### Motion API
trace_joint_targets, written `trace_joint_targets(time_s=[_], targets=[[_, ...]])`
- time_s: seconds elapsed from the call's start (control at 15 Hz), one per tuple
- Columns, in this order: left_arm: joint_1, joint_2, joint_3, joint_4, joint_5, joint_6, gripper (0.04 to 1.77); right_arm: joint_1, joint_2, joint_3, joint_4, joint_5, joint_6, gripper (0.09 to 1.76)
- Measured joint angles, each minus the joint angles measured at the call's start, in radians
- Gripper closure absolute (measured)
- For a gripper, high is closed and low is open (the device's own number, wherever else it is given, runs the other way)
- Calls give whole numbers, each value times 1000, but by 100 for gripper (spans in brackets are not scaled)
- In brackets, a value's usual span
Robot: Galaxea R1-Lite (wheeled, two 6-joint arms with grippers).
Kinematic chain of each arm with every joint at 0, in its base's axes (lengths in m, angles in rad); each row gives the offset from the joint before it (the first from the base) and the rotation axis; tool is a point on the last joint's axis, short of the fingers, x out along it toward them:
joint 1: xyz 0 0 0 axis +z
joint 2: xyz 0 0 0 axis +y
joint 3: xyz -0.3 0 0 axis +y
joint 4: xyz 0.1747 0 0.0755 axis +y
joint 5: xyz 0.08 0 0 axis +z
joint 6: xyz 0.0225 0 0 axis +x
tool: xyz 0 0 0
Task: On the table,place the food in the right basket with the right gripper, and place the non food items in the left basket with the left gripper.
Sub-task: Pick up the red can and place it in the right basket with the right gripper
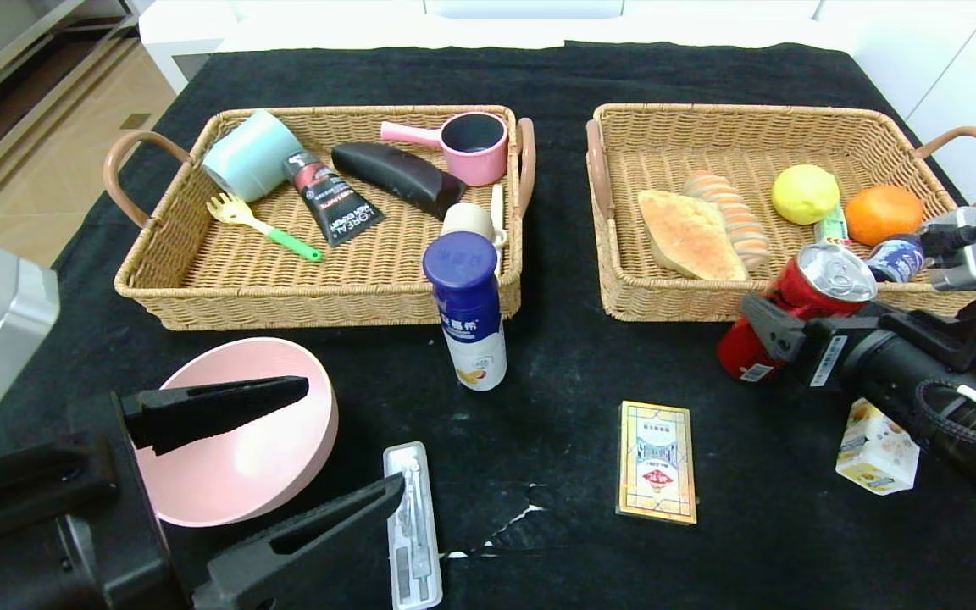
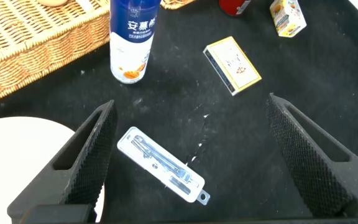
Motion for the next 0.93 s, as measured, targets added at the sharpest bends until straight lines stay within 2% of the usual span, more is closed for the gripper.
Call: trace_joint_targets(time_s=[0.53, 0.8, 0.93], targets=[[0, -7, -1, 0, 0, 5, 9, -5, 15, 2, -10, 0, 2, 14], [0, -10, -1, -1, 2, 7, 9, -4, 18, 2, -11, 1, 2, 76], [0, -11, 1, 0, 12, 9, 9, -4, 20, 3, -11, 1, 2, 83]])
